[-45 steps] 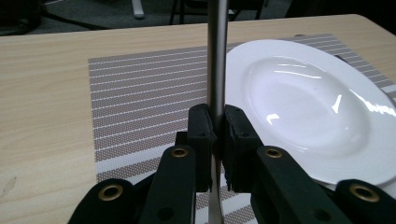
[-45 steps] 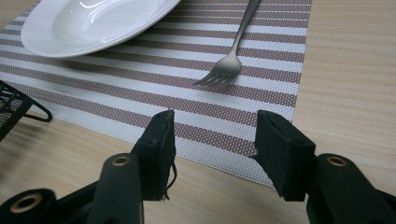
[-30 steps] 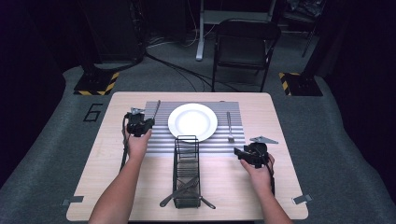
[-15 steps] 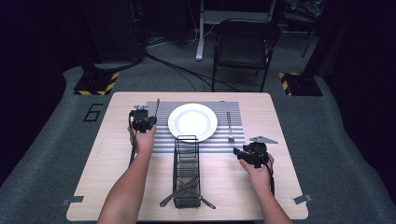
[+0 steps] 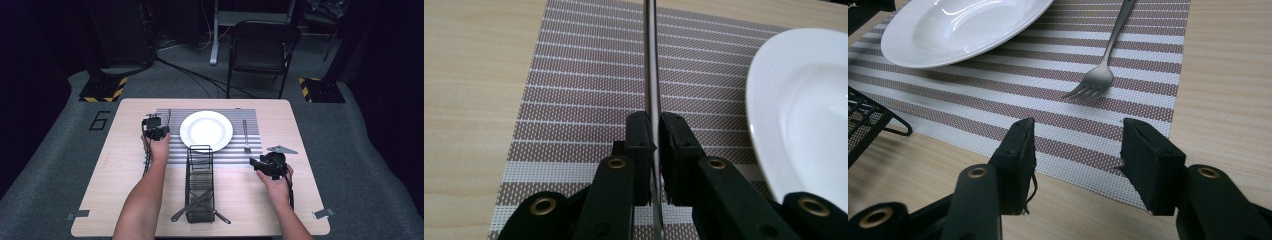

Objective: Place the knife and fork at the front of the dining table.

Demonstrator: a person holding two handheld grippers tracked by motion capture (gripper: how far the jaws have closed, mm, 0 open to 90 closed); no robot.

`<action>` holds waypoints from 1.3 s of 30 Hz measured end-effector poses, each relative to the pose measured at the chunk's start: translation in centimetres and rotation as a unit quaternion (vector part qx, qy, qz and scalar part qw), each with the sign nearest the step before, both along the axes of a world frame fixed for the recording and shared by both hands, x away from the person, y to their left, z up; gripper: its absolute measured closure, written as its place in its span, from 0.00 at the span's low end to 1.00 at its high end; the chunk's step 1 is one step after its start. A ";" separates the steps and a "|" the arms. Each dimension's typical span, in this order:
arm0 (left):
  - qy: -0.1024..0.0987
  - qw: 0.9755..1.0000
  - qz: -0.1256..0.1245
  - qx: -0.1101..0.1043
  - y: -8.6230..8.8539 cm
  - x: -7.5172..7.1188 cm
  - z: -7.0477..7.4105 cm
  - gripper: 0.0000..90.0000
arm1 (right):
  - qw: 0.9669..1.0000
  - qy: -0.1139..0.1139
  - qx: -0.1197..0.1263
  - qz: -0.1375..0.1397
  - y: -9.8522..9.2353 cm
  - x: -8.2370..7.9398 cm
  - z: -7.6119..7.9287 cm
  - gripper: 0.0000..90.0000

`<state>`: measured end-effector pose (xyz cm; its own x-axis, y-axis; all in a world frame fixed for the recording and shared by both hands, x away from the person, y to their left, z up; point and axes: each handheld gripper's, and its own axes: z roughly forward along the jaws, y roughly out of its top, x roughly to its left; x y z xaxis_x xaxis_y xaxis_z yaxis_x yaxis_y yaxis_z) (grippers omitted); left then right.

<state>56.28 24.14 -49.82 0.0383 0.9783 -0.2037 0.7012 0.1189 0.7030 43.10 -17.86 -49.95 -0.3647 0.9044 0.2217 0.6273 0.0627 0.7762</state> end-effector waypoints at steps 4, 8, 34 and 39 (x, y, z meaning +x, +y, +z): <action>0.008 1.000 0.004 0.006 -0.1 0.3 -0.7 0.92 | 1.000 -0.002 0.001 0.000 0.0 -0.2 0.2 0.53; 0.016 1.000 0.006 0.016 0.1 0.5 -1.2 0.92 | 1.000 -0.002 0.004 0.000 -0.1 -0.2 0.2 0.53; 0.006 1.000 0.006 0.019 0.2 0.8 -1.7 0.91 | 1.000 0.000 0.004 0.002 0.1 0.0 0.0 0.53; 0.002 1.000 -0.001 0.031 0.1 0.7 -1.5 0.90 | 1.000 0.001 0.003 0.004 0.1 0.0 0.0 0.53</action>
<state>56.99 24.21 -51.34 0.0389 0.9890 -0.1427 0.7045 0.0741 0.7059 43.09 -17.73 -49.99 -0.3714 0.9001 0.2276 0.6286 0.0633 0.7752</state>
